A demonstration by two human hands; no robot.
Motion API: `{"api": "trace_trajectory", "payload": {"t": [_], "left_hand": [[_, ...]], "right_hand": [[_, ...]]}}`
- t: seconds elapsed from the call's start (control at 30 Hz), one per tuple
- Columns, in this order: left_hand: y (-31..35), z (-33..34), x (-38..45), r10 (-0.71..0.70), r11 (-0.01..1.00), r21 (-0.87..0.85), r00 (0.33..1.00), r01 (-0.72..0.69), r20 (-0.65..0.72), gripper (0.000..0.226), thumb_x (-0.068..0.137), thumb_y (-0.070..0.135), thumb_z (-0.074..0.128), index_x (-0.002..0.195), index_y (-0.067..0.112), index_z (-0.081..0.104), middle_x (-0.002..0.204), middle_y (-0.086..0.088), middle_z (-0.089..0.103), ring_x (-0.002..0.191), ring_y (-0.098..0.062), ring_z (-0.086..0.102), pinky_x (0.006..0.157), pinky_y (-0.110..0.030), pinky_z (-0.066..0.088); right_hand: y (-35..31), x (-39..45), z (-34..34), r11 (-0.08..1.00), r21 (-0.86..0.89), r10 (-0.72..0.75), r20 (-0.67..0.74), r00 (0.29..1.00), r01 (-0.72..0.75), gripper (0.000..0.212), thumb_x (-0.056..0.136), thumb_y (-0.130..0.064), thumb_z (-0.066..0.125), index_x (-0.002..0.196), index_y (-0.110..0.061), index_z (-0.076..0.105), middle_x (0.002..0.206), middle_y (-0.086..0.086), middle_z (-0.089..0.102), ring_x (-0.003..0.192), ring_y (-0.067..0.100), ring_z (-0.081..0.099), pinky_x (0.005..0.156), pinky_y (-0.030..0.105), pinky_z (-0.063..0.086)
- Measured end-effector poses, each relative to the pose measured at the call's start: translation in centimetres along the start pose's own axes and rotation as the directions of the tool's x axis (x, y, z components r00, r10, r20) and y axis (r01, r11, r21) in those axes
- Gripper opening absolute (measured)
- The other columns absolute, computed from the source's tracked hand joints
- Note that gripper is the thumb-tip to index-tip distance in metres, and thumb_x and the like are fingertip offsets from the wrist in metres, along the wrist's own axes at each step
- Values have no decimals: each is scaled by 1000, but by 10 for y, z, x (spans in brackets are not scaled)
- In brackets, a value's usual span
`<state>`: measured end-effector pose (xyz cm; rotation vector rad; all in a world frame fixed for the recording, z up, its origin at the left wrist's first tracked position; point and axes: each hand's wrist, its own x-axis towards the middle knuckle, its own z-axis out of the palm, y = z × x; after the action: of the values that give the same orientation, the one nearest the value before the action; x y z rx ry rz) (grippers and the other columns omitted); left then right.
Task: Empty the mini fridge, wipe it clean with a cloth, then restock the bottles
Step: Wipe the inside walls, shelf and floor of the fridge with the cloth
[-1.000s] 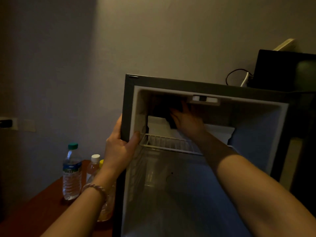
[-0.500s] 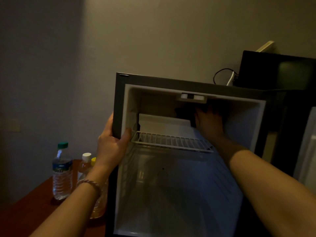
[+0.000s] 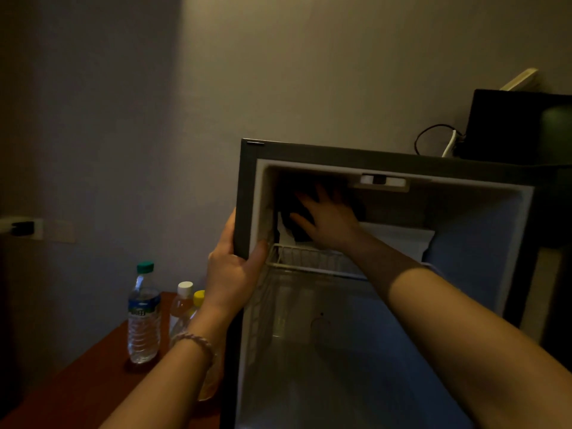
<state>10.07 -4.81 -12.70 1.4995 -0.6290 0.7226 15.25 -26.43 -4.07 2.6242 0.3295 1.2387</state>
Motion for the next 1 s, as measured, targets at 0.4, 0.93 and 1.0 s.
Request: {"api": "trace_trajectory", "payload": {"t": [0.4,0.93,1.0], "left_hand": [[0,0,0,20,1000,14,1000,-20,0,65,95,23,64,153,24,35,116,8,62,96,-5,67,75,-27,61],[1,-1,2,6,999,39,1000,-7,27,65,95,28,64,152,27,33,113,13,60,93,1,67,73,-28,61],[0,-1,1,7,1000,31,1000,-7,22,65,95,28,64,152,27,33,115,9,61,93,1,67,72,-25,61]], "right_hand": [[-6,26,-1,996,-28,-86,53,995,87,46,101,-47,42,142,-29,48,146,10,46,128,35,45,100,42,39],[96,-58,-26,961,-25,275,100,956,-274,44,101,-43,42,138,-23,53,139,12,54,118,35,54,87,40,49],[106,-64,-28,951,-41,308,123,943,-305,43,102,-41,42,140,-23,50,141,12,52,119,34,53,89,39,48]]}}
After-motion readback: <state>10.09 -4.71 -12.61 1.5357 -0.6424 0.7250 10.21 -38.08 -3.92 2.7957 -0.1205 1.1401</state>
